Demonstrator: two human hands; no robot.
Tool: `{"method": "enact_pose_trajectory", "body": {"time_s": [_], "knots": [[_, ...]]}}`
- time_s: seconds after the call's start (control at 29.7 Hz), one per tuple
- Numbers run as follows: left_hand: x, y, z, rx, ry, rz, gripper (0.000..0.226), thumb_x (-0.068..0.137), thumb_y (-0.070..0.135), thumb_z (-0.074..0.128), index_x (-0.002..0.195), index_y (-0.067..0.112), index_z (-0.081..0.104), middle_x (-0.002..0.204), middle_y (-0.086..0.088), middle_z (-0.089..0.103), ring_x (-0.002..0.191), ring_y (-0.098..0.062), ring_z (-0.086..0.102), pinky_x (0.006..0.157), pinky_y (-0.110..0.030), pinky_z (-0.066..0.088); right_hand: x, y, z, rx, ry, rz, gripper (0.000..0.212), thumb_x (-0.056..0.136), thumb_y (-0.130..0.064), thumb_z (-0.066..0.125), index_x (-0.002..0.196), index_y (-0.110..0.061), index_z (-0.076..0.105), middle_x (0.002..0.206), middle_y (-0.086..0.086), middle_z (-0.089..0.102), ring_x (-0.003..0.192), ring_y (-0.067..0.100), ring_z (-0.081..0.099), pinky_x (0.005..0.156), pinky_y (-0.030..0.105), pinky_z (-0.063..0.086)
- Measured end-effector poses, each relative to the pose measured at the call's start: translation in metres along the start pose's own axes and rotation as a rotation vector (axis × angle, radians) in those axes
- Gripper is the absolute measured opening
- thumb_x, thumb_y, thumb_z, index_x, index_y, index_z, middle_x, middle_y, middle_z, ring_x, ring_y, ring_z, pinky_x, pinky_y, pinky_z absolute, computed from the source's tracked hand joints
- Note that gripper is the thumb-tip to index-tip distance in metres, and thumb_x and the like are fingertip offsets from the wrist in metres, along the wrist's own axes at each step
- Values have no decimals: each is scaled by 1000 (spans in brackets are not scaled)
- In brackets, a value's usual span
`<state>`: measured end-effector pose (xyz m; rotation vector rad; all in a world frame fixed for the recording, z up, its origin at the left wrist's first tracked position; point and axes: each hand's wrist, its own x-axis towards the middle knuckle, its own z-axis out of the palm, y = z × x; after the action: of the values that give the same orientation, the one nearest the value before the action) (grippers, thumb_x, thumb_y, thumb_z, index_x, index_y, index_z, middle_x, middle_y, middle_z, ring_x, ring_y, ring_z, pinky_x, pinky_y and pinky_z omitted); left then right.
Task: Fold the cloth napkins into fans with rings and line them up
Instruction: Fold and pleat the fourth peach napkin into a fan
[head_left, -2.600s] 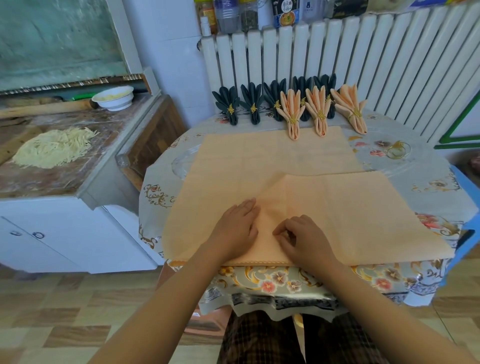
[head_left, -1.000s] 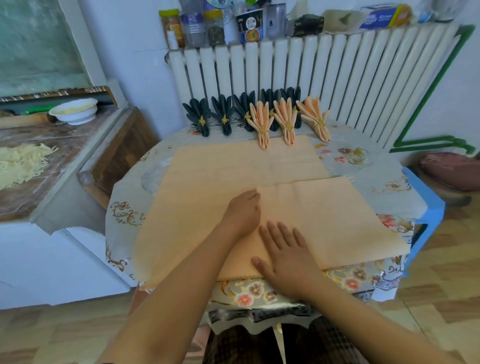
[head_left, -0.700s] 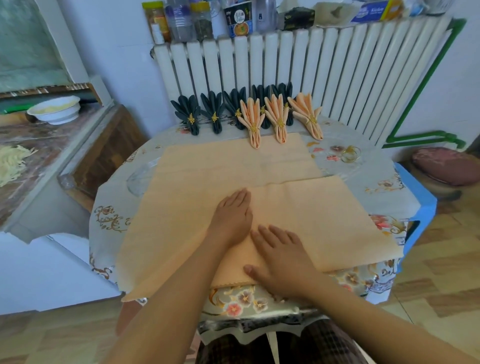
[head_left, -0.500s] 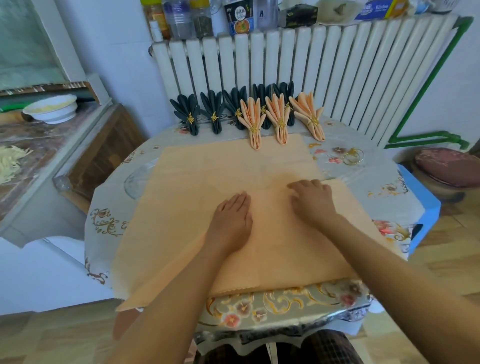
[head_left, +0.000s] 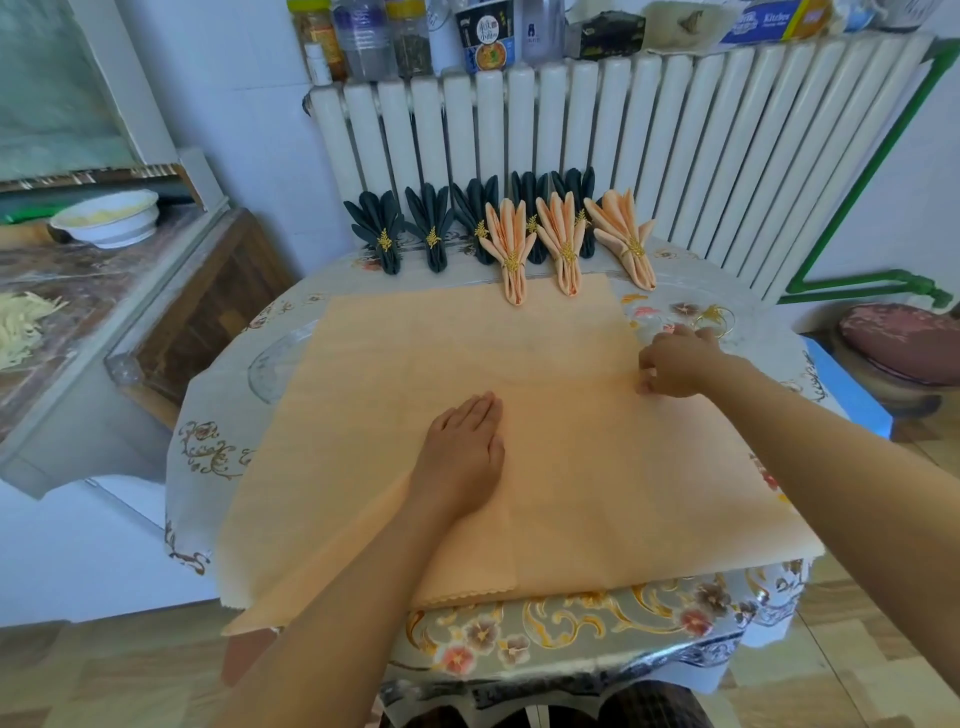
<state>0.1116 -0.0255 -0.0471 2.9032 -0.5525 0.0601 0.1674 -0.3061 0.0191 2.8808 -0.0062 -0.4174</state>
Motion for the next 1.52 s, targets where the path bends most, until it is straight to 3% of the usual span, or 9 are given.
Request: {"method": "enact_pose_trajectory", "body": {"time_s": [0.17, 0.27, 0.44, 0.57, 0.71, 0.94, 1.35, 1.45, 1.52], "knots": [[-1, -2, 0, 1, -13, -5, 52, 103, 30, 26, 153, 20, 15, 161, 6, 9, 146, -7, 7, 116, -27, 5, -28, 14, -2, 142, 204, 99, 26, 91, -41, 53, 86, -20, 67, 77, -4, 60, 81, 17, 54, 84, 34, 32], [-1, 1, -2, 6, -19, -4, 52, 103, 30, 25, 153, 20, 15, 160, 6, 9, 146, -7, 8, 115, -26, 5, -57, 14, 0, 444, 309, 117, 20, 88, -34, 60, 87, -17, 69, 78, -2, 64, 75, 17, 58, 71, 33, 48], [-2, 2, -4, -19, -38, -9, 51, 104, 30, 23, 153, 19, 15, 160, 5, 10, 146, -7, 9, 115, -25, 5, -111, -25, 10, 824, 525, 86, 14, 86, -25, 62, 76, -19, 70, 73, -3, 66, 72, 16, 57, 59, 28, 43], [-2, 5, -6, -102, -47, -9, 53, 104, 35, 19, 154, 17, 12, 160, 3, 12, 146, -8, 10, 115, -26, 6, -140, -74, 36, 866, 606, 40, 12, 84, -29, 67, 80, -23, 77, 80, -4, 72, 76, 18, 64, 66, 35, 52], [-8, 5, -9, -135, -56, -2, 58, 103, 43, 18, 154, 18, 7, 160, 1, 15, 146, -11, 13, 116, -28, 7, -158, -121, 64, 808, 699, -75, 11, 78, -30, 69, 82, -25, 78, 86, -3, 75, 84, 21, 69, 72, 32, 55], [-5, 4, -8, -76, -110, 14, 68, 96, 60, 19, 152, 30, -5, 161, -1, 9, 148, -15, 7, 118, -36, 6, -172, -145, 86, 747, 636, -228, 23, 77, -37, 62, 89, -25, 77, 94, -2, 74, 97, 19, 68, 85, 34, 49], [-4, 7, -10, 60, -170, 37, 68, 92, 67, 25, 150, 42, 0, 161, -4, 1, 148, -19, 1, 117, -38, 4, -173, -154, 90, 528, 565, -297, 68, 100, -49, 11, 112, -18, 69, 119, 2, 66, 117, 23, 58, 101, 39, 34], [-3, 8, -10, 40, -186, 18, 68, 92, 68, 25, 150, 42, 1, 162, -2, 0, 148, -17, 0, 117, -38, 3, -172, -150, 89, 549, 463, -370, 83, 90, -61, -6, 138, -19, 47, 145, 0, 41, 139, 13, 25, 114, 29, 6], [-2, 7, -10, 31, -186, 13, 69, 92, 68, 26, 151, 41, 1, 162, -1, 0, 148, -17, 0, 117, -38, 3, -170, -141, 90, 550, 353, -417, 88, 81, -65, -15, 146, -25, 29, 153, -8, 21, 140, 3, 2, 113, 21, -8]]}}
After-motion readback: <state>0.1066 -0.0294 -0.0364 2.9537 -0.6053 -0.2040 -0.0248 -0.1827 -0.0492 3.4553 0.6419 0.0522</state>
